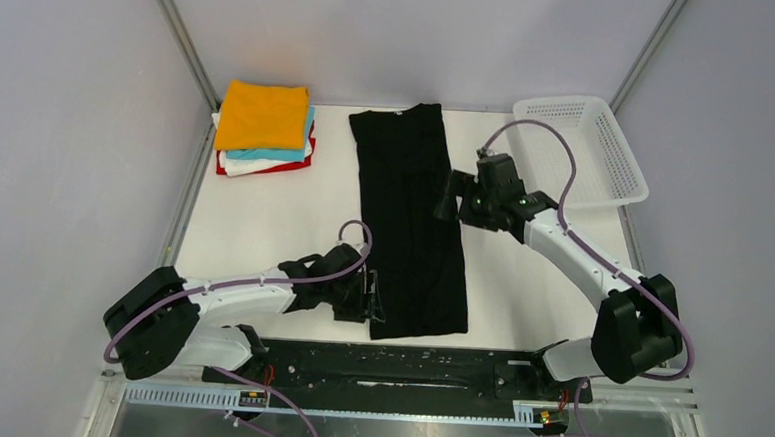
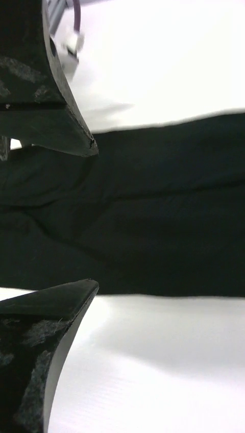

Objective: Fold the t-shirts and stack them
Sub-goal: Grab the bottom of the folded rectangular tshirt with both arms

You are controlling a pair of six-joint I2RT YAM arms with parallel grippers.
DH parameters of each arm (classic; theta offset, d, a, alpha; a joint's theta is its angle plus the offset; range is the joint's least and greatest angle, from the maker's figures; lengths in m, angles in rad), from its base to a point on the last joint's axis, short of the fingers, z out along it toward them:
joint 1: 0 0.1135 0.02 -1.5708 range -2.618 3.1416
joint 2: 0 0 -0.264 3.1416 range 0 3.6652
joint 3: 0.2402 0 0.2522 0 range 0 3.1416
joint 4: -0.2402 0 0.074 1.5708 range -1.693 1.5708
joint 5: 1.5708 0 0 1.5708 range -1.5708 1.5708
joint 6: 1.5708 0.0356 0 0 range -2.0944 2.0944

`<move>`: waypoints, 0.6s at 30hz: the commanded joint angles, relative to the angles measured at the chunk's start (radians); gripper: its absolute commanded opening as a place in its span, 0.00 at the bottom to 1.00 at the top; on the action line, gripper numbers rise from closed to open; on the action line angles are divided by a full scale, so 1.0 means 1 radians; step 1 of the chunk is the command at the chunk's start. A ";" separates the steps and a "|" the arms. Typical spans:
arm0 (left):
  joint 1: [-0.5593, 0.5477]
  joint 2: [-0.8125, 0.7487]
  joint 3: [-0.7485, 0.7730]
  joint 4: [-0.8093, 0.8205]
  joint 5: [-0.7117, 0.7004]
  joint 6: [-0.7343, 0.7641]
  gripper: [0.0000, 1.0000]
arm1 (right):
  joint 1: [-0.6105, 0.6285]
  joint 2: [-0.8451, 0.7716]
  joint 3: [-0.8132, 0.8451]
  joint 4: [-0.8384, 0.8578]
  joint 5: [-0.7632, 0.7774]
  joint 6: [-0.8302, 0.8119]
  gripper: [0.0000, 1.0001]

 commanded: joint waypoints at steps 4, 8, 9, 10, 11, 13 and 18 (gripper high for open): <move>-0.069 0.065 -0.032 0.077 0.031 -0.035 0.34 | -0.008 -0.105 -0.235 0.055 0.049 0.112 0.99; -0.080 0.053 -0.055 0.070 0.031 -0.049 0.24 | -0.008 -0.150 -0.285 0.038 0.058 0.132 0.99; -0.080 0.049 -0.059 0.068 0.027 -0.052 0.22 | -0.008 -0.158 -0.295 0.031 0.058 0.137 0.99; -0.081 0.048 -0.064 0.066 0.026 -0.053 0.18 | -0.008 -0.166 -0.307 0.026 0.053 0.142 0.99; -0.081 0.046 -0.068 0.066 0.025 -0.056 0.12 | -0.008 -0.180 -0.327 0.024 0.042 0.146 0.99; -0.080 0.043 -0.074 0.058 0.014 -0.062 0.00 | -0.008 -0.212 -0.367 0.012 0.013 0.154 0.98; -0.082 0.002 -0.061 -0.033 -0.050 -0.064 0.00 | -0.007 -0.312 -0.502 -0.094 -0.117 0.138 0.90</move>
